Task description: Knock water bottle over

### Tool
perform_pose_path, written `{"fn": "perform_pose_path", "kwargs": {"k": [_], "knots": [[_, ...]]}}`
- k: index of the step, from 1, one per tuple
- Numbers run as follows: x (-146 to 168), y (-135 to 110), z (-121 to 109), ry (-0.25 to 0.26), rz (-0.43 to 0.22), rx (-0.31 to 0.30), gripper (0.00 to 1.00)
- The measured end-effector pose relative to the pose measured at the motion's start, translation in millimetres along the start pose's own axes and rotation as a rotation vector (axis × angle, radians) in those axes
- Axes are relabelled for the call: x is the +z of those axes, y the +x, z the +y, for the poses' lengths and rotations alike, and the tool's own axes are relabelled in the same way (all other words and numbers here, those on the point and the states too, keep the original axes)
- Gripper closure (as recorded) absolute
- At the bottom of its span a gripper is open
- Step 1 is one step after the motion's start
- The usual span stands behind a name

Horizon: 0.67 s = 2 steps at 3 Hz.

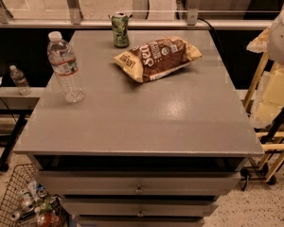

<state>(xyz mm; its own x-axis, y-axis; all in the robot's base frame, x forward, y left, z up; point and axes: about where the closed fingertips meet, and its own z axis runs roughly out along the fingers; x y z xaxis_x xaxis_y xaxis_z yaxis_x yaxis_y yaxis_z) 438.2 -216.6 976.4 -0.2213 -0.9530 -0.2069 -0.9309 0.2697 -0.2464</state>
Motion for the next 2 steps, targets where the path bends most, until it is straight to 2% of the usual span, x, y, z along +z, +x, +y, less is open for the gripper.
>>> {"fn": "perform_pose_path", "kwargs": {"k": [1,2], "knots": [[0.0,0.0,0.0,0.0,0.0,0.0,0.0],[7.2,-7.1,-7.8,0.016,-0.034,0.045,0.0]]}}
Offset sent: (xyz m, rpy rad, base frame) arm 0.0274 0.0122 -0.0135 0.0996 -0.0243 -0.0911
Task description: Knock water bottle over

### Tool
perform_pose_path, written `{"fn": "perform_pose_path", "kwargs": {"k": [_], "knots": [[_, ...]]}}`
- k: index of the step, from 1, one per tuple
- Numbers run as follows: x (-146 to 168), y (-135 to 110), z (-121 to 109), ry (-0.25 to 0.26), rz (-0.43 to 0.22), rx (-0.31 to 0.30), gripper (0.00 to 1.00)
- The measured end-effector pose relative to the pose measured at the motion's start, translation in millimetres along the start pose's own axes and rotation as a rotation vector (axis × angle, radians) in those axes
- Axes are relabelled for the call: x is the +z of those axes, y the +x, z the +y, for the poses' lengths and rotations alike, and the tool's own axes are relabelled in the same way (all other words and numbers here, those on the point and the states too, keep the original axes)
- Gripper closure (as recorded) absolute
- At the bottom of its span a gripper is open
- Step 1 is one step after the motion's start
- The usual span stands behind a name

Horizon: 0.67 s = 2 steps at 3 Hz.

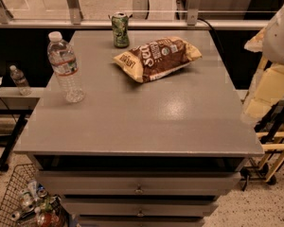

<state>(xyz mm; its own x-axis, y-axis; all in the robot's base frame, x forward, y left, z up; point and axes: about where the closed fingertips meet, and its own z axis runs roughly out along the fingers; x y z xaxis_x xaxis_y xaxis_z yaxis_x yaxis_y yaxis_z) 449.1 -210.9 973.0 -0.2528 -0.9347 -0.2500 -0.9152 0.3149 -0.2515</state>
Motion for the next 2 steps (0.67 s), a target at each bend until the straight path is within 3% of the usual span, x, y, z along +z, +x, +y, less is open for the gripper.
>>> {"fn": "perform_pose_path", "kwargs": {"k": [1,2], "knots": [[27.9,-28.4,-6.8,-0.012,-0.109,0.039,0.0],[67.7,-65.0,-8.7,-0.045,-0.298,0.047,0.0]]}}
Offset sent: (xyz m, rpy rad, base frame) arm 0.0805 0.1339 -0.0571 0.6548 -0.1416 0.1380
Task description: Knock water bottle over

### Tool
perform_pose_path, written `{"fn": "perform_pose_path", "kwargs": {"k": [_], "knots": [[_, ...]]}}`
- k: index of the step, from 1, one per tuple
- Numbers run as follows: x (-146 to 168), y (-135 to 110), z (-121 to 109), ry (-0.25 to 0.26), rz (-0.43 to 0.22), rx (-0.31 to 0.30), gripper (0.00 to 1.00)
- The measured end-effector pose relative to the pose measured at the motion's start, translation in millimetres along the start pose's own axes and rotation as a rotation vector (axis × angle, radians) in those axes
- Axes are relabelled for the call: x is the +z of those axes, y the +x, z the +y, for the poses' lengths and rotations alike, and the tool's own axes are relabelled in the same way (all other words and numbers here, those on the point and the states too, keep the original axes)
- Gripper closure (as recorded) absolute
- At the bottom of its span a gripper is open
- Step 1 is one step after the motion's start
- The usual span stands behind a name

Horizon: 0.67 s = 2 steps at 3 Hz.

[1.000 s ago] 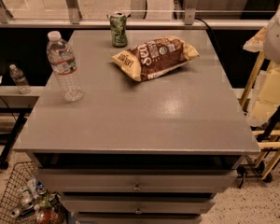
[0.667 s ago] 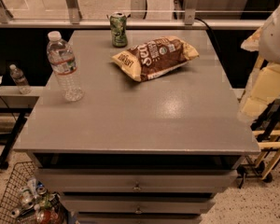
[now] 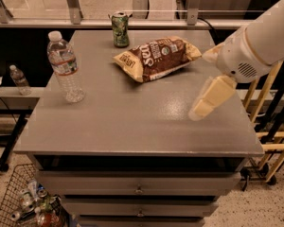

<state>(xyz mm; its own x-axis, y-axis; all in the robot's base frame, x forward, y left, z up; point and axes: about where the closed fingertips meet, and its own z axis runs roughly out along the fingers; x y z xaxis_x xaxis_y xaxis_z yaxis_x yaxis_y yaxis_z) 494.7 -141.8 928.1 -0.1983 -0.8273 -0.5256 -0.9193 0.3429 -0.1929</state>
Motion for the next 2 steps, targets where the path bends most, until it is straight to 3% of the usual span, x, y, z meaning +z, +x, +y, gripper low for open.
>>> {"fn": "perform_pose_path", "kwargs": {"k": [1,2], "knots": [[40.1,-42.3,-4.7,0.001,-0.314,-0.01,0.0],[34.7,-55.4,-4.3,0.007,-0.337,-0.006,0.0]]}}
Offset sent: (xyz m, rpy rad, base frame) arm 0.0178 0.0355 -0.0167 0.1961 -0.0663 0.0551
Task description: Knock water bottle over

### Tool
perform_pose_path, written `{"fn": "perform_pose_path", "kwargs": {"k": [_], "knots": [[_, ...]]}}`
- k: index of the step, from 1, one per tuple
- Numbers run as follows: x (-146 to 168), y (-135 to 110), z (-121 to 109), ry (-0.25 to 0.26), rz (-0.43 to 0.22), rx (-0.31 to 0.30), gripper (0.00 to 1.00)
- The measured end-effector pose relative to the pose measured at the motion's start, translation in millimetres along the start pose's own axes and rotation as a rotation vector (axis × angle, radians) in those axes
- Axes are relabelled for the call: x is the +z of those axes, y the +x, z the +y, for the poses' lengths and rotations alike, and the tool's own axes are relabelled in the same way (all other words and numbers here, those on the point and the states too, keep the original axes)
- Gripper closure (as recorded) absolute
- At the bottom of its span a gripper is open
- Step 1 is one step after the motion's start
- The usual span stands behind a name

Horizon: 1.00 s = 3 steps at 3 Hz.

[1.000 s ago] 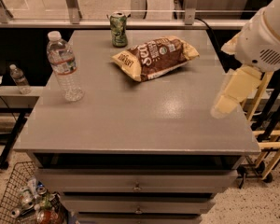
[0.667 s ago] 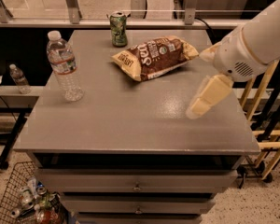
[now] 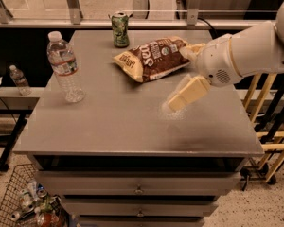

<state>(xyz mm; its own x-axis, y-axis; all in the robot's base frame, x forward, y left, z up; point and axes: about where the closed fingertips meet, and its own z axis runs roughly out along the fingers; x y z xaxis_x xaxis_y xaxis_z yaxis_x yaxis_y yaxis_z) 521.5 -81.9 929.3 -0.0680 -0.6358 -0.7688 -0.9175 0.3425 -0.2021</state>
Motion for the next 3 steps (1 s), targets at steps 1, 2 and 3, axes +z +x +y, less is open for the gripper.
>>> {"fn": "perform_pose_path", "kwargs": {"k": [1,2,3], "knots": [[12.3,10.5,17.8,-0.011,0.001,0.035,0.0],[59.6,-6.9,25.9,0.01,-0.078,0.088,0.0],[100.4,-26.9,32.0,0.05,-0.16,0.12,0.0]]}}
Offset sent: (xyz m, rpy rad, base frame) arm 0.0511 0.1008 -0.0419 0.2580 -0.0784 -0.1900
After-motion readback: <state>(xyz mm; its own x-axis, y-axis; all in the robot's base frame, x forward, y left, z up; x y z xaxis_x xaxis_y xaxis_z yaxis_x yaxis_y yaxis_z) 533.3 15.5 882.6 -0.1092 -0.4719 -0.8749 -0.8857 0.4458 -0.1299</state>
